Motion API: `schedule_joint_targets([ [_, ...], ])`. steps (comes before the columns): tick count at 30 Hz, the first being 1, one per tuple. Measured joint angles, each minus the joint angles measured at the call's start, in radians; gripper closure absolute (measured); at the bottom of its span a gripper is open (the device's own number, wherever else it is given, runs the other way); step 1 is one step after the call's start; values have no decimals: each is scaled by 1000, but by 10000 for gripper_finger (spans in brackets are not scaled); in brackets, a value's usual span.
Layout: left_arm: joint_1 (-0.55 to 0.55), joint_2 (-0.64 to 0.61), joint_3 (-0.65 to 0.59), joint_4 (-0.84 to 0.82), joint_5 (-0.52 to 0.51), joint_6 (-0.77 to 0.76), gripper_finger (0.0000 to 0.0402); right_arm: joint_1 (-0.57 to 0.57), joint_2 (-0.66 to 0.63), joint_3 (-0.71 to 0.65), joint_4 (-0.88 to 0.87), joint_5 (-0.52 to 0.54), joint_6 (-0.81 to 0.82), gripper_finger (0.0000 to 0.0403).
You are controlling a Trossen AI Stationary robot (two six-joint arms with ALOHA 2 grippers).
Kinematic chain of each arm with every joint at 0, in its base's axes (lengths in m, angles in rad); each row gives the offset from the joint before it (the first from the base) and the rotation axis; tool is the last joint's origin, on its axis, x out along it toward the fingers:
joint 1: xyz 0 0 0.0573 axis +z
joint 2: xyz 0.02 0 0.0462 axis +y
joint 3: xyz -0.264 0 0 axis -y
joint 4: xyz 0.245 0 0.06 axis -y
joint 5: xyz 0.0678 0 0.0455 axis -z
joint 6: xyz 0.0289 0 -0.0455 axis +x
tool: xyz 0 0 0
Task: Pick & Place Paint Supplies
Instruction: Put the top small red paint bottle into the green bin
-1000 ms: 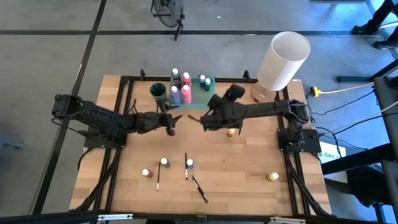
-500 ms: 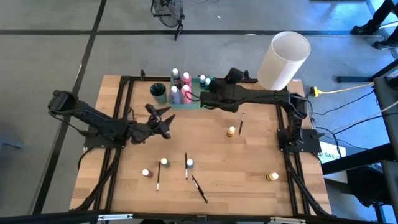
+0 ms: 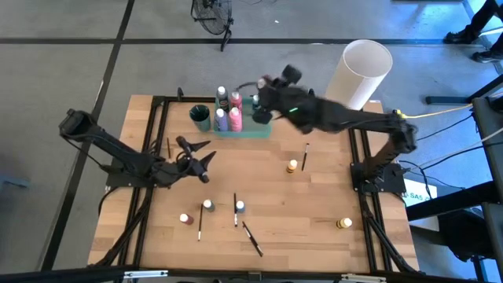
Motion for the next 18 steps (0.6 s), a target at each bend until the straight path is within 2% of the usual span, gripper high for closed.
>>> schedule_joint_targets([
  [3, -24, -14, 0, -11, 1, -27, 201, -43, -97, 15, 27, -189, 78, 285],
  [8, -39, -26, 0, -35, 1, -66, 201, -204, -202, 32, -23, -598, 387, 285],
  [10, -39, -26, 0, -38, 1, -76, 201, -266, -205, 32, -74, -707, 476, 285],
  [14, -39, -26, 0, -63, 2, -106, 201, -356, -157, 31, -216, -823, 566, 285],
  [18, -38, -26, 0, -95, 45, -123, 201, -380, -72, -21, -218, -839, 570, 285],
])
